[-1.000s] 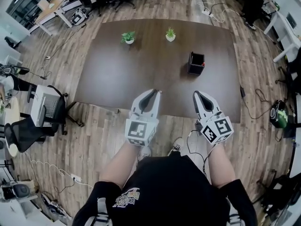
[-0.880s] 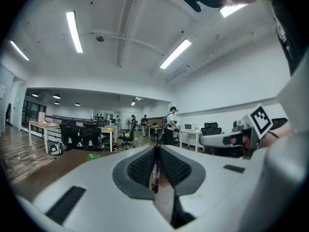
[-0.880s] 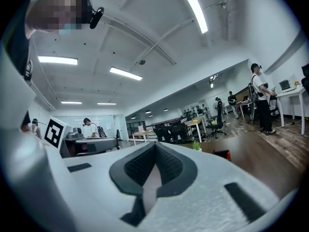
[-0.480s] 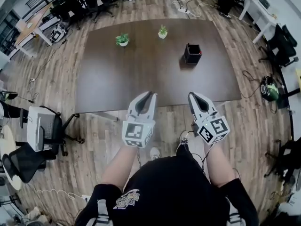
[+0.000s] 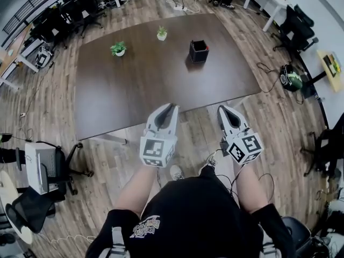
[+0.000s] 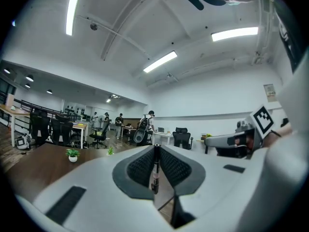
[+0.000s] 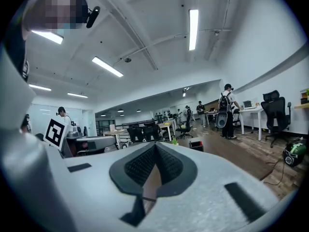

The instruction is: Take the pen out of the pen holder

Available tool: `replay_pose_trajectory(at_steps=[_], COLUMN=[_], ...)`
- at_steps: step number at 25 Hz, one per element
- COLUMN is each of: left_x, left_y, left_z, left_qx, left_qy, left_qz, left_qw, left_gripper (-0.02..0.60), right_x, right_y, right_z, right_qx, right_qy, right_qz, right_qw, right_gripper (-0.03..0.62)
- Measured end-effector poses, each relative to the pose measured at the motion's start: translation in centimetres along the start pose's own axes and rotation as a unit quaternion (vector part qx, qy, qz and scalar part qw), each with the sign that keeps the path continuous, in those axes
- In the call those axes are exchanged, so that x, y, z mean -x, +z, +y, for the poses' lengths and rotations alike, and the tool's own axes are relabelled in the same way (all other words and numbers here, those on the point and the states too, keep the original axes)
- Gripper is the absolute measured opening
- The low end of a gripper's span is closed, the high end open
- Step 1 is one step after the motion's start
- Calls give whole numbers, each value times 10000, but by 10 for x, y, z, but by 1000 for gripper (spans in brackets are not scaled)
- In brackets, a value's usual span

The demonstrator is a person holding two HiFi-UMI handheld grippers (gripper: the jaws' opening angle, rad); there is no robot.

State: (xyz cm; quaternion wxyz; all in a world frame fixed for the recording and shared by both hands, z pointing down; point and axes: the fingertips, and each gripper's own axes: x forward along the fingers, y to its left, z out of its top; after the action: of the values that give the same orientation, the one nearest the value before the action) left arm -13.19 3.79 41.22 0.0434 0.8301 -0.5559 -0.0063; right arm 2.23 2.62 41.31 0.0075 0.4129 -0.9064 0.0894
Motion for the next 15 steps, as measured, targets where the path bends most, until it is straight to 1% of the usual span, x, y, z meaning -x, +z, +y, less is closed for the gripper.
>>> replay_pose_trajectory(at_steps=[6,15], left_x=[3,12], left_y=[4,8], left_z=[-16,-32], left_qx=[43,-40], left_qy=[-55,-75], left_qz=[-78,-101], left_qw=[9999,9999], left_gripper=[34,34], right_x=[19,35], right_y=[2,3], right_z=[-4,0], right_qx=[27,11], right_qy=[-75,-49], right_qz=[-9,-90], right_qw=[10000,9999], right_gripper=[5,5])
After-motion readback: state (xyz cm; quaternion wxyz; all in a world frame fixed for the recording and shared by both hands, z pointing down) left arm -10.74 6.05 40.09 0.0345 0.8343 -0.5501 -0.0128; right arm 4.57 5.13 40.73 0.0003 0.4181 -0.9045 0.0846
